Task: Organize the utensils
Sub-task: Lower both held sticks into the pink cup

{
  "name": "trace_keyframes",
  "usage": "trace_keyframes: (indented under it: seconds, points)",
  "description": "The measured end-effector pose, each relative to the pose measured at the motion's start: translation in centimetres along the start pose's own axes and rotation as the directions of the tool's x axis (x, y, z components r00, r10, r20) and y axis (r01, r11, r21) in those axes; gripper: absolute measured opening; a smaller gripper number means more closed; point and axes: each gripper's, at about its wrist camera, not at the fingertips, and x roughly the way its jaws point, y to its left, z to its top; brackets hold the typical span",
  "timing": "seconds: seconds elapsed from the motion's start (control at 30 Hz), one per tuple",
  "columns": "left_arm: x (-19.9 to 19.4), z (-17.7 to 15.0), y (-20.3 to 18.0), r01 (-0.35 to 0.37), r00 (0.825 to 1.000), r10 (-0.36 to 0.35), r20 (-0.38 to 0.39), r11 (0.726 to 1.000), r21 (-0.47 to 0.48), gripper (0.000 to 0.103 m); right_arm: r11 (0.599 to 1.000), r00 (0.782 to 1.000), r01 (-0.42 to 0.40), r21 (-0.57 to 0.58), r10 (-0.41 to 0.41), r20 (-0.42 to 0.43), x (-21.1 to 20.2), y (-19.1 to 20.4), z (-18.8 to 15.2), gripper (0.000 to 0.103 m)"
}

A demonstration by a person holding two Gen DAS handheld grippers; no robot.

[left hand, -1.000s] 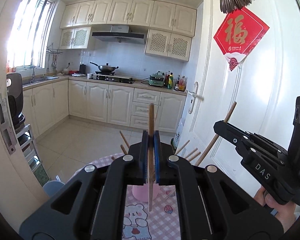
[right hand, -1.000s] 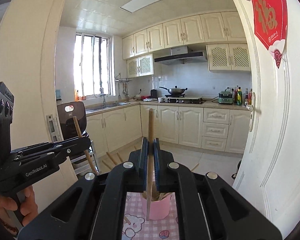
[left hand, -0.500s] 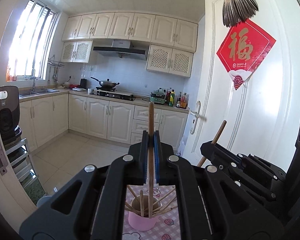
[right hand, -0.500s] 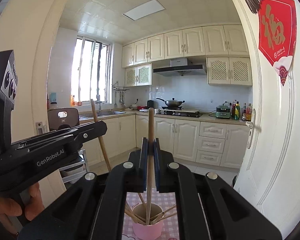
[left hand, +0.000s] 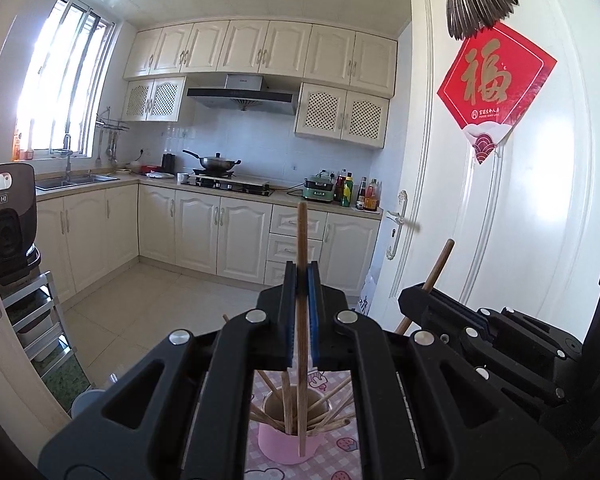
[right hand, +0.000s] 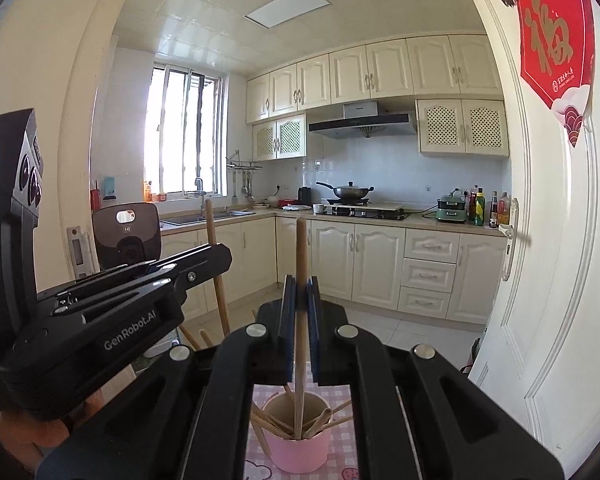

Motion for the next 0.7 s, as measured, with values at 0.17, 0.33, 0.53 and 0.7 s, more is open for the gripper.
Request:
trace_keyframes:
  seconds: [0.17, 0.33, 0.53, 0.7]
  points:
    - [-1.0, 1.6, -0.5, -0.025, 0.996, 0.023, 0.083, 0.999, 0.021, 0.006, 1.0, 1.0, -0.006, 0.006, 0.006, 0.011, -0.3, -0.1, 0.2, 0.004]
    - [-0.9, 1.6, -0.7, -0.02, 0.993, 0.019, 0.113, 1.0, 0.006, 0.006, 1.0, 1.0, -0.012, 0.005, 0.012, 0.008, -0.2, 0.1, 0.0, 0.004]
    - [0.1, 0.4, -1.1, -0.009, 0.996, 0.007, 0.094, 1.0, 0.019, 0.006, 1.0, 1.0, -0.02, 0.007, 0.02, -0.006, 0.0, 0.0, -0.4, 0.004]
    - [0.9, -1.0, -0.9, -0.009, 0.999, 0.008, 0.034, 1.0, 0.028, 0.006, 1.0, 0.999, -0.025, 0.009, 0.025, -0.027, 0.3, -0.1, -0.8, 0.004]
